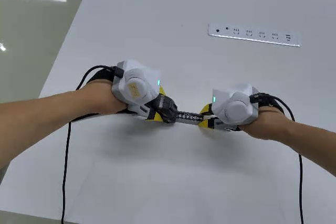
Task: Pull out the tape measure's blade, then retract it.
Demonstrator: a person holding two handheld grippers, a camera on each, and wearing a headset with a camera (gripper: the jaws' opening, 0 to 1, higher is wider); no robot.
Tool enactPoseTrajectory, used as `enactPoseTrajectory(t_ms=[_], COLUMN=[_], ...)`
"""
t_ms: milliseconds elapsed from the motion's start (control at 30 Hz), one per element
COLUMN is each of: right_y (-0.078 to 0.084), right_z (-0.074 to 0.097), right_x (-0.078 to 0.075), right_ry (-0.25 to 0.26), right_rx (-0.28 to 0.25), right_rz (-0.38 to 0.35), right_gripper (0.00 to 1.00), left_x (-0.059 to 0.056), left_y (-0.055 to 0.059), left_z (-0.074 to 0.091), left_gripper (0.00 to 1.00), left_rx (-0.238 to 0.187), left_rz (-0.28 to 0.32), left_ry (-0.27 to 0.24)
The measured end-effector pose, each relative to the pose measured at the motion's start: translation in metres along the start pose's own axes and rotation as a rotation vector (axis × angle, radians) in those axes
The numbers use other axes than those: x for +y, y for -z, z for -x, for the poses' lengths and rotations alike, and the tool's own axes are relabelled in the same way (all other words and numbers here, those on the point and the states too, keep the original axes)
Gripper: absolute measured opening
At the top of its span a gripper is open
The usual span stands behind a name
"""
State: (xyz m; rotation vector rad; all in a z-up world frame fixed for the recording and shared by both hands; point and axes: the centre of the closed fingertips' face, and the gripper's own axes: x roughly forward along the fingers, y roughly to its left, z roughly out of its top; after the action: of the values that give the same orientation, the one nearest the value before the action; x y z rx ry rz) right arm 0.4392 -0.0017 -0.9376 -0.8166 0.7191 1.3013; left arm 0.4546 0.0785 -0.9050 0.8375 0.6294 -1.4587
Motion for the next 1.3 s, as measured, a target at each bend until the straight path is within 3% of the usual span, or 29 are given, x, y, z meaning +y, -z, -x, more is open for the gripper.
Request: enactPoseTrajectory(t_ms=[1300], right_y=[0.051], right_z=[0.031], right_x=[0.004], right_ry=[0.013], right_rx=[0.053], right_rz=[-0.035], right_gripper=[0.12], left_x=[-0.002], left_y=[-0.001], left_z=[0.002], left_gripper=[0.33], left_rx=[0.007], left_rz=[-0.010], left_ry=[0.008])
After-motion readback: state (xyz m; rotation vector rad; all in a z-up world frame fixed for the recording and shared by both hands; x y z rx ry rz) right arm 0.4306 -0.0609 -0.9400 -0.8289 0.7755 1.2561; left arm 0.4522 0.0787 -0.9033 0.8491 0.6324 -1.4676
